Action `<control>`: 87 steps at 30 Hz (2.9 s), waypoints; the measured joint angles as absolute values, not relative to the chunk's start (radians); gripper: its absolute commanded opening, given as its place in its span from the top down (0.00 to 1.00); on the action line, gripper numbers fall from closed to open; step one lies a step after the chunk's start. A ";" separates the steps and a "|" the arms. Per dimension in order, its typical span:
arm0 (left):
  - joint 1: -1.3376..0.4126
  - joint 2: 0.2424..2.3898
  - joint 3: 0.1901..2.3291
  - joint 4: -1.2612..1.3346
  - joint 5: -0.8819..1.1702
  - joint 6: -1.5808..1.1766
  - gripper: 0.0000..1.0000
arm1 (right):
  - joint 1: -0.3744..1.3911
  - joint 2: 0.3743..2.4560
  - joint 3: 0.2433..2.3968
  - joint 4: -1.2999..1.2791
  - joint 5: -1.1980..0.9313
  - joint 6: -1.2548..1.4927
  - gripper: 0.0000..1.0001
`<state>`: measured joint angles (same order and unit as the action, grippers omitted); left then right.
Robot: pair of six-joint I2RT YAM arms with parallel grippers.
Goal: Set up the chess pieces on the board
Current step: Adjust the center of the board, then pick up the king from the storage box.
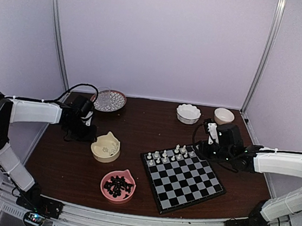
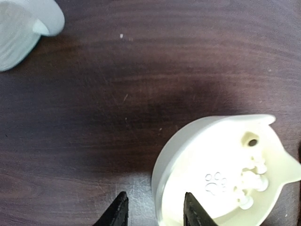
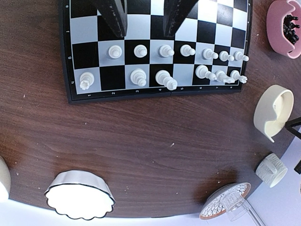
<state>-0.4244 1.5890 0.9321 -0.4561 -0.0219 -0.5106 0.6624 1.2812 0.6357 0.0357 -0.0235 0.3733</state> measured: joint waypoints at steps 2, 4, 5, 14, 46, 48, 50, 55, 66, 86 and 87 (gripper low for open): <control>-0.424 1.561 0.932 -0.453 -0.022 -0.505 0.60 | 0.662 1.281 0.636 0.036 -0.023 0.373 0.71; -0.432 1.529 0.931 -0.454 -0.023 -0.499 0.61 | 0.662 1.281 0.636 0.036 -0.023 0.373 0.71; -0.438 1.512 0.931 -0.454 -0.023 -0.498 0.60 | 0.662 1.281 0.636 0.036 -0.023 0.373 0.71; -0.580 1.470 0.931 -0.418 -0.020 -0.510 0.66 | 0.662 1.279 0.636 0.036 -0.023 0.373 0.71; -0.617 1.798 1.027 -0.262 0.010 -0.525 0.74 | 0.662 1.279 0.636 0.035 -0.023 0.370 0.70; -0.623 1.802 1.037 -0.279 -0.016 -0.523 0.77 | 0.662 1.279 0.636 0.036 -0.023 0.370 0.70; -0.626 1.802 1.040 -0.300 -0.043 -0.521 0.81 | 0.662 1.279 0.636 0.036 -0.023 0.370 0.70; -0.627 1.800 1.043 -0.324 -0.089 -0.510 0.88 | 0.662 1.279 0.636 0.036 -0.023 0.370 0.70; -0.628 1.779 1.044 -0.369 -0.094 -0.479 0.96 | 0.662 1.279 0.636 0.036 -0.023 0.370 0.70; -0.649 1.511 0.978 -0.349 0.077 -0.454 0.98 | 0.726 1.242 0.629 0.057 -0.023 0.307 0.69; -0.655 1.510 0.978 -0.341 0.100 -0.449 0.98 | 0.749 1.233 0.628 0.069 -0.022 0.283 0.68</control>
<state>-0.6552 1.5101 0.9775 -0.3412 0.1001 -0.4492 0.7486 1.2331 0.6285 0.0692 -0.0223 0.2832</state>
